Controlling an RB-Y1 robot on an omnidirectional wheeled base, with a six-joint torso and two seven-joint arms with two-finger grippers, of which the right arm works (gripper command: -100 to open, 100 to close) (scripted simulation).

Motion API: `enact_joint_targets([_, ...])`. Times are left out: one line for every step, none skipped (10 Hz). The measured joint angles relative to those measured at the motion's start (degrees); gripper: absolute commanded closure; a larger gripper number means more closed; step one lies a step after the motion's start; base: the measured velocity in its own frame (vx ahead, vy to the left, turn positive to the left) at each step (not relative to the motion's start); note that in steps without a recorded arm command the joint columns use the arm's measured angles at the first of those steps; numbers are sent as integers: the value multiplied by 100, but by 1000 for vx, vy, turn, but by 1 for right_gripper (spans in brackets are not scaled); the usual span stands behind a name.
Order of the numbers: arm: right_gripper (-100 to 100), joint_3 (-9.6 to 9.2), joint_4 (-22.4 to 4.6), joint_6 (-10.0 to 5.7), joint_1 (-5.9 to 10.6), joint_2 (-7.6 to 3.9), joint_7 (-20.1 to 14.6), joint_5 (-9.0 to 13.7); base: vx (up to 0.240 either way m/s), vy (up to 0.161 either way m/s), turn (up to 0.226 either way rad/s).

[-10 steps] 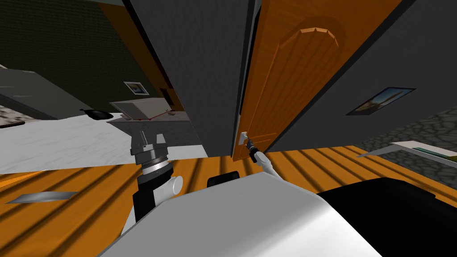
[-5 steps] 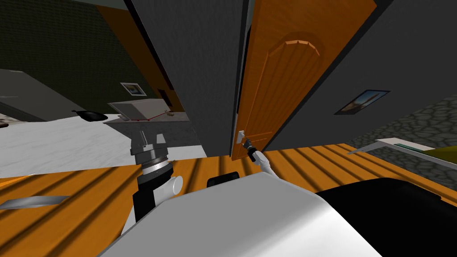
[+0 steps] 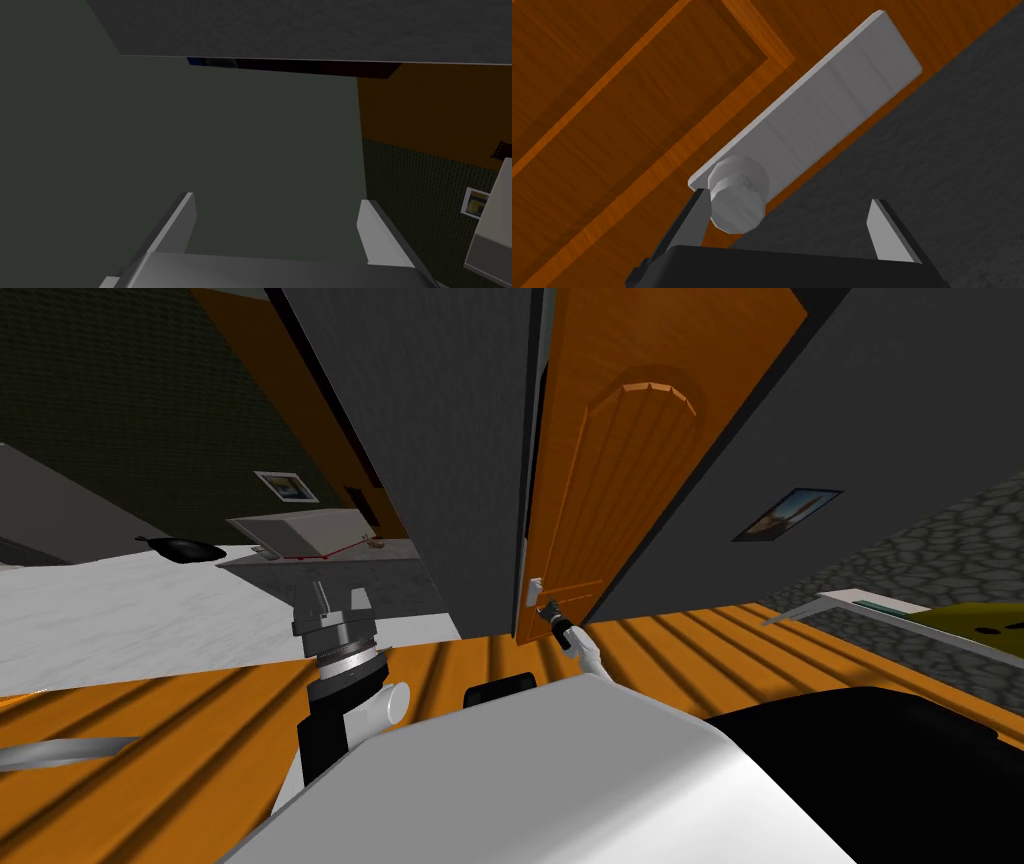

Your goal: Pull the door open

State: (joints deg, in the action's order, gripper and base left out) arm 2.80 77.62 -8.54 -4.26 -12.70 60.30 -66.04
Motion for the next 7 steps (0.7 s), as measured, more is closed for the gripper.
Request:
enact_joint_targets([-100, 87, -78, -188, 69, 139, -124, 174, -66, -17, -27])
enact_joint_targets([-100, 113, -90, -288, 76, 192, -225, 302, -59, -24, -52])
enact_joint_targets([-100, 99, -77, -355, 94, 224, -405, 467, -77, -27, -80])
enact_joint_targets([-100, 77, -39, -435, 103, 261, -657, 635, -54, -31, -32])
enact_joint_targets([-100, 148, -96, -547, 134, 356, -736, 770, -43, -37, -48])
enact_joint_targets([-100, 228, -137, -700, 145, 477, -794, 936, -59, -40, -66])
enact_joint_targets([-100, 272, -163, -843, 176, 571, -938, 1106, -44, -35, -32])
